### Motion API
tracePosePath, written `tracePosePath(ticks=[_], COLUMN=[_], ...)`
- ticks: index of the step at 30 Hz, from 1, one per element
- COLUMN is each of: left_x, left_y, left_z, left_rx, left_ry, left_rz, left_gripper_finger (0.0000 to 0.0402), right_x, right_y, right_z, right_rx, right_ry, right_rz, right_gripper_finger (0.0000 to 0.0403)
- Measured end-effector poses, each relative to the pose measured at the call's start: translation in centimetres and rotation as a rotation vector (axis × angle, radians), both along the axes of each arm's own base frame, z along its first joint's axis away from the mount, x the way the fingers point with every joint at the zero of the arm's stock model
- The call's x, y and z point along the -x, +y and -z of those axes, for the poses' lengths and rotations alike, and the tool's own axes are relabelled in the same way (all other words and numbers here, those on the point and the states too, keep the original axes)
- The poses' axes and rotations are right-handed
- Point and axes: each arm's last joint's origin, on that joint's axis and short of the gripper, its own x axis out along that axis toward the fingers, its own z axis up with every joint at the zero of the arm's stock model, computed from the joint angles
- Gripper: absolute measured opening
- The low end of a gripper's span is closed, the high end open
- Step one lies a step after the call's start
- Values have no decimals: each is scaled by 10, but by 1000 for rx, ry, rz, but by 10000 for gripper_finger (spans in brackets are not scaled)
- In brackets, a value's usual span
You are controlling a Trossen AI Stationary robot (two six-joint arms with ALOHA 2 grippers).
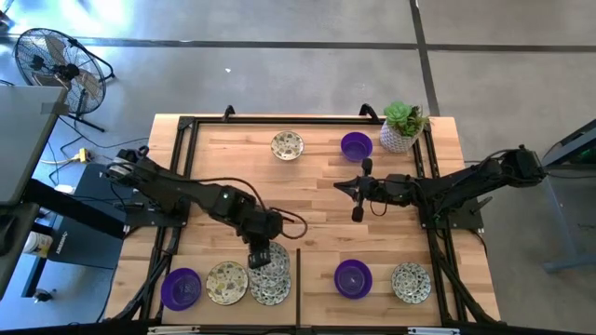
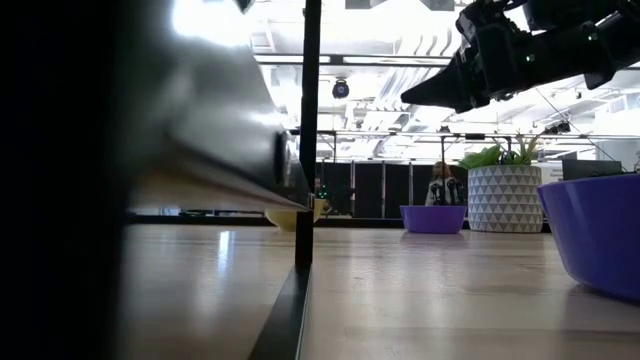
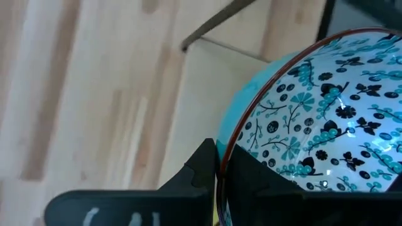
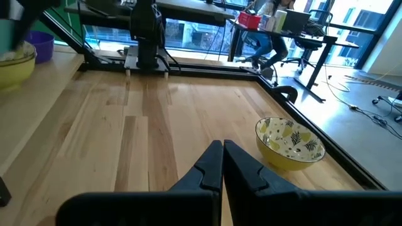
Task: Pick & Place Mini bowls
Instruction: Stack the top blue patterned bowl on top of the other blue patterned bowl on the shelf
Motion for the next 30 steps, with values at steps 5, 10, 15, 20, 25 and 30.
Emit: tracePosePath(ticks=[5,10,15,20,25,30], left_x=[-10,-7,-3,-8,-11,-12], left_y=[-6,-10,-20,-28,-31,-31], left_z=[9,8,9,24,31,35], left_rx=[57,65,48,36,32,18], left_ry=[12,20,17,71,89,111], left_rz=[32,26,19,12,17,14], left_gripper_finger=[14,14,14,14,14,14], right_x=[0,0,0,0,0,0], right_y=[0,0,0,0,0,0], right_z=[0,0,0,0,0,0], right_rx=[-2,1,4,1,-2,-2], right_ry=[-1,0,0,-2,-3,-3], right_rz=[-3,-3,-3,-2,-3,-2], right_gripper_finger=[0,0,0,0,0,0])
